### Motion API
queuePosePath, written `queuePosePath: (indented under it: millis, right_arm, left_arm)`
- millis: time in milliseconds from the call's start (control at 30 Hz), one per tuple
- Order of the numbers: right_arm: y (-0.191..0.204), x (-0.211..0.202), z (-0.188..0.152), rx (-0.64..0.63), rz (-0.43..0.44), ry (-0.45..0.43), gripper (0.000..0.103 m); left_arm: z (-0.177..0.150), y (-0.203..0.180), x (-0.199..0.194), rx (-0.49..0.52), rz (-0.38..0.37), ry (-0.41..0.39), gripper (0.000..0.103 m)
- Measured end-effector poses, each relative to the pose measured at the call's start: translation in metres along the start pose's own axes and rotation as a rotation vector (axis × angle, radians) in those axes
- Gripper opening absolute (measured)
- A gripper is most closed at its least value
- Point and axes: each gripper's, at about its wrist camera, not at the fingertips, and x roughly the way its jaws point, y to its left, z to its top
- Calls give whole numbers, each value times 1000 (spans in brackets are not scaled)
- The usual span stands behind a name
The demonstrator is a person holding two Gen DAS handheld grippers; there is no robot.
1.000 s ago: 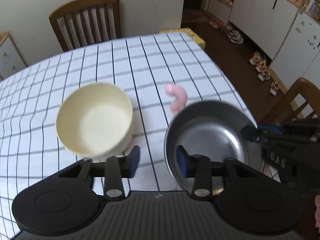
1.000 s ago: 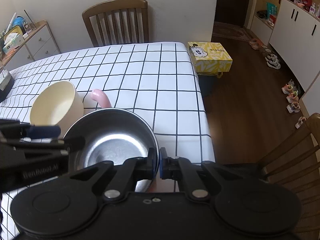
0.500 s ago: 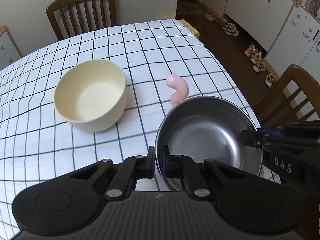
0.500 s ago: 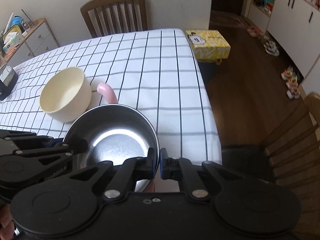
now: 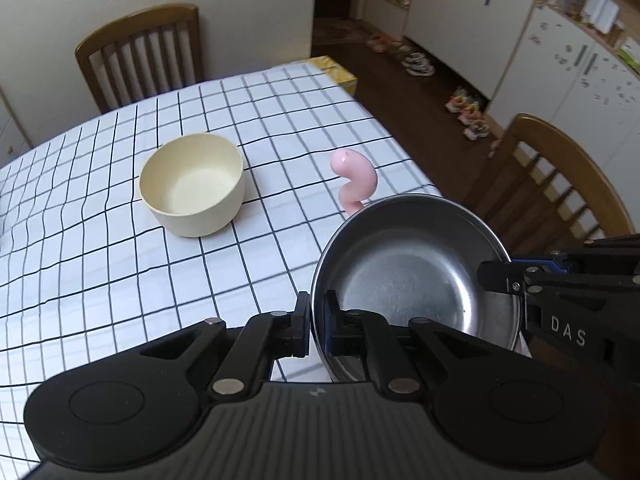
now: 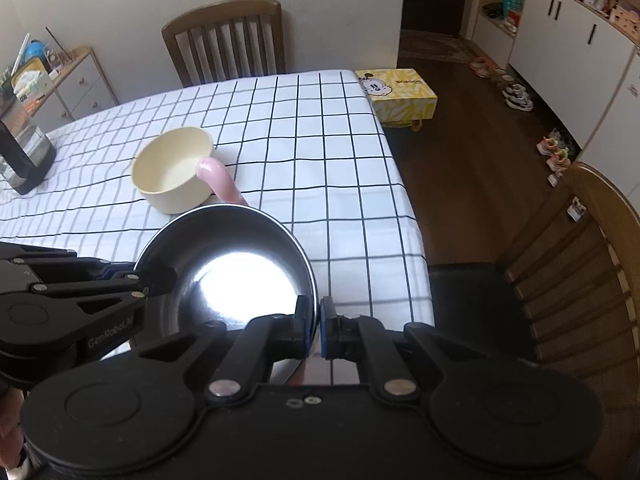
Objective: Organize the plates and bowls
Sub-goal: 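Lift the pink pot with both grippers and carry it over the steel bowl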
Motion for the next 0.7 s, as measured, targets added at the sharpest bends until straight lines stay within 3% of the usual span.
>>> queuePosePath:
  millis: [333,700]
  right_arm:
    - [27,-67,-49,22,2,-34,6]
    - [64,-91,-115,51,2,24,6]
  left_arm:
    - [-54,0,-64,40,-28,21,6]
    - [-122,6,-91,91,-39,96,6]
